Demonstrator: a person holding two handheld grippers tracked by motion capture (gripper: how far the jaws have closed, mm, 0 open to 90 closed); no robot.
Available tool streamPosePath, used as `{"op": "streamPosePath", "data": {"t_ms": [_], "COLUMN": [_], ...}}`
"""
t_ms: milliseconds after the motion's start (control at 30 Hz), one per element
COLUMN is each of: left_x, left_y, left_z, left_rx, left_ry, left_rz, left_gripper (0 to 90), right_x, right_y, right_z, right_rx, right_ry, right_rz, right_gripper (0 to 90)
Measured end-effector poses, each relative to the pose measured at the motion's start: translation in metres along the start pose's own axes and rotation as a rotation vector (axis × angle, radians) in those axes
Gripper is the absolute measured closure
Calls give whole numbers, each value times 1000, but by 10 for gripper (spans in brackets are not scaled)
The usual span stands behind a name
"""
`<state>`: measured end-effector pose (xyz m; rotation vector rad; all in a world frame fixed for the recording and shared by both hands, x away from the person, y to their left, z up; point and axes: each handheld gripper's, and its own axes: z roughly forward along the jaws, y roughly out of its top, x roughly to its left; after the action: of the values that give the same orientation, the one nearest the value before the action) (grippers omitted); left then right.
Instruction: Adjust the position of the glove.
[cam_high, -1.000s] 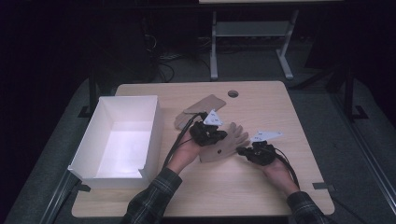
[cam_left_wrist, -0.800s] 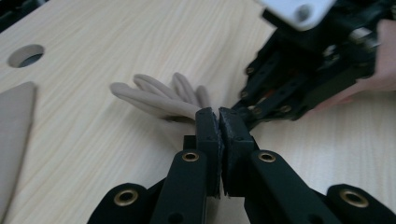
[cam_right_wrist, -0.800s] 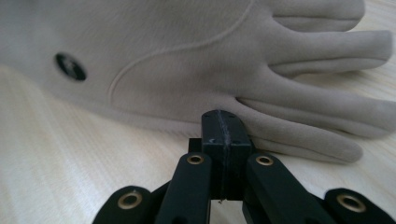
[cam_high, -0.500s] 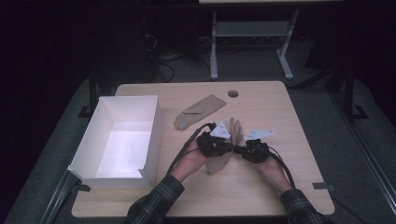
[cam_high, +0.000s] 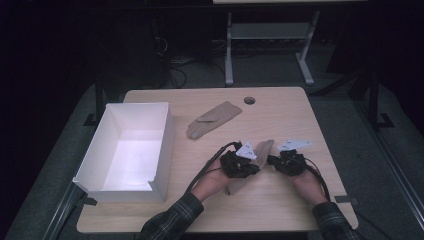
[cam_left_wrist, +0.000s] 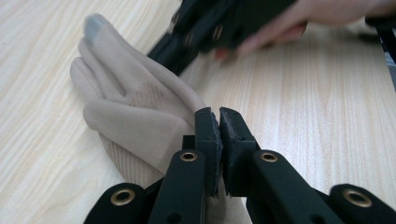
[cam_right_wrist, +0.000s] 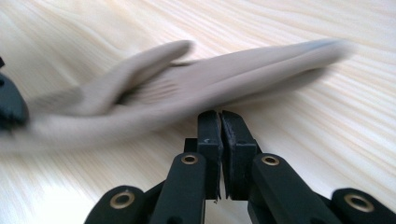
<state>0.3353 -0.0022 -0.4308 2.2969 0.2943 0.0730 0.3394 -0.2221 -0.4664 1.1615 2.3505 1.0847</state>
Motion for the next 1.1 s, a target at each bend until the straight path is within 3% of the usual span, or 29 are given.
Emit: {"op": "streamPosePath", "data": {"t_ms": [33,100,200,233,300,367,500,533,633,767,867,933,1100], "left_x": [-1,-2,-2,-2,-1,4,11,11,16,19,20,19,23], "left_y": [0,1,2,2,-1,-8,-27,-27,-51,-66,-81,-87,-95], "left_z": [1,1,-6,-6,-11,-19,-32,-32,-45,-54,-60,-60,-56], "left_rx": [-7,-16,-25,-25,-33,-18,5,5,11,22,28,28,65], "left_ry": [-3,1,8,8,20,44,84,84,124,169,234,252,284], "left_rz": [-3,-2,-8,-8,-30,-52,-100,-100,-147,-167,-230,-249,-253], "left_gripper": [815,783,639,631,612,555,481,465,416,361,271,246,194], "right_x": [-6,-8,-11,-11,-9,-2,12,17,30,42,55,61,73], "right_y": [-4,-6,-11,-11,-12,-10,-6,-5,-3,0,3,3,4], "right_z": [-13,-17,-32,-32,-36,-39,-35,-32,-26,-20,-15,-12,-8], "right_rx": [-6,-9,-21,-21,-24,-17,-1,2,16,30,41,44,60], "right_ry": [-16,-22,-9,-9,12,75,173,186,223,242,258,260,277], "right_rz": [15,12,23,23,25,26,3,-15,-58,-75,-109,-122,-146], "right_gripper": [858,858,858,858,877,900,900,900,900,900,900,900,900]}}
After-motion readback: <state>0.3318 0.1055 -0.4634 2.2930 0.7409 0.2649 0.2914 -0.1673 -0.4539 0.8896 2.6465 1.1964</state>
